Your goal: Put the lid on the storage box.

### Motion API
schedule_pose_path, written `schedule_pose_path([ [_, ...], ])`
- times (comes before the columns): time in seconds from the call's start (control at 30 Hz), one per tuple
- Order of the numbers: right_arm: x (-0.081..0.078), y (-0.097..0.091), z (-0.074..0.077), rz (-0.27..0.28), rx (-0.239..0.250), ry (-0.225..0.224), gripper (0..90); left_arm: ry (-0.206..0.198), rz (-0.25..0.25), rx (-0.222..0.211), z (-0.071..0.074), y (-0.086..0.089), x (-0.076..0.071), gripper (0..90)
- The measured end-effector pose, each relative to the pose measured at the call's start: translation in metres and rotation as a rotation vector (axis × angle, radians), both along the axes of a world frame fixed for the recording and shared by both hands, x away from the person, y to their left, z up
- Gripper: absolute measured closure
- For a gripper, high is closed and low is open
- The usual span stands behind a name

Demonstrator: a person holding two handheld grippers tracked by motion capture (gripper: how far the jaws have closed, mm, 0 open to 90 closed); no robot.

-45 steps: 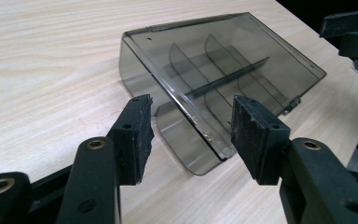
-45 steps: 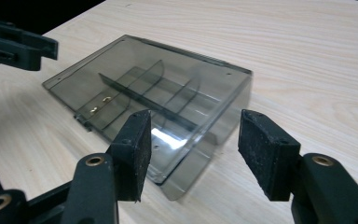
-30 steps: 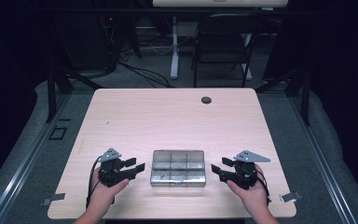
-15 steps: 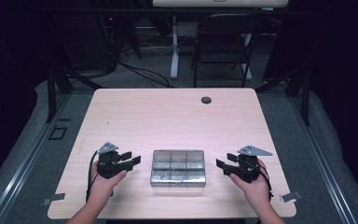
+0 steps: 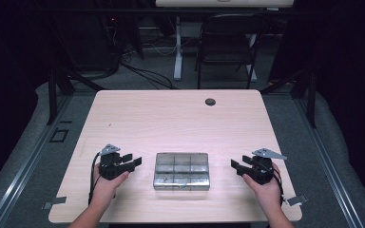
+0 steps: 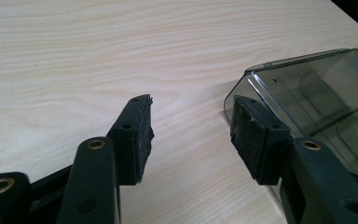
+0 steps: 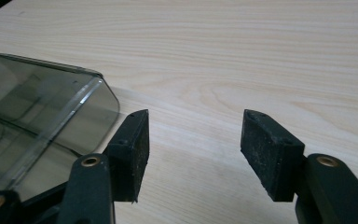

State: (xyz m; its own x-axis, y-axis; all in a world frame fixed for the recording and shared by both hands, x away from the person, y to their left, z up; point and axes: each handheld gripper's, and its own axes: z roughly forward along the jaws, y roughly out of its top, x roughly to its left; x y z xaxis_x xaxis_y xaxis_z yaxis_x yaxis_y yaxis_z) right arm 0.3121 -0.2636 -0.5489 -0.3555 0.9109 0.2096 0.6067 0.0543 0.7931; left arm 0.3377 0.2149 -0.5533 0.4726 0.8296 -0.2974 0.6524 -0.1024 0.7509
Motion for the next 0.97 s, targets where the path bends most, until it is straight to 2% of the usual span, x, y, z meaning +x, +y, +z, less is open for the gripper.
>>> schedule_pose_path([
  [0.23, -0.004, -0.005, -0.008, -0.022, -0.004, 0.003, 41.8, 0.002, 0.017, 0.005, -0.005, 0.001, 0.0, 48.4],
  [0.37, -0.005, -0.005, -0.012, -0.014, -0.022, 0.023, 41.8, 0.0, 0.02, 0.01, -0.007, 0.001, 0.0, 48.5],
  [0.47, -0.005, -0.002, -0.013, -0.008, -0.017, 0.025, 41.8, 0.004, 0.021, 0.015, -0.009, 0.002, 0.0, 48.5],
  [0.67, -0.004, -0.001, -0.016, 0.0, -0.038, 0.034, 41.6, 0.004, 0.027, 0.019, -0.01, 0.002, 0.0, 48.5],
  [0.97, -0.004, 0.0, -0.018, -0.002, -0.028, 0.029, 39.6, -0.001, 0.034, 0.007, -0.01, 0.001, 0.0, 48.1],
])
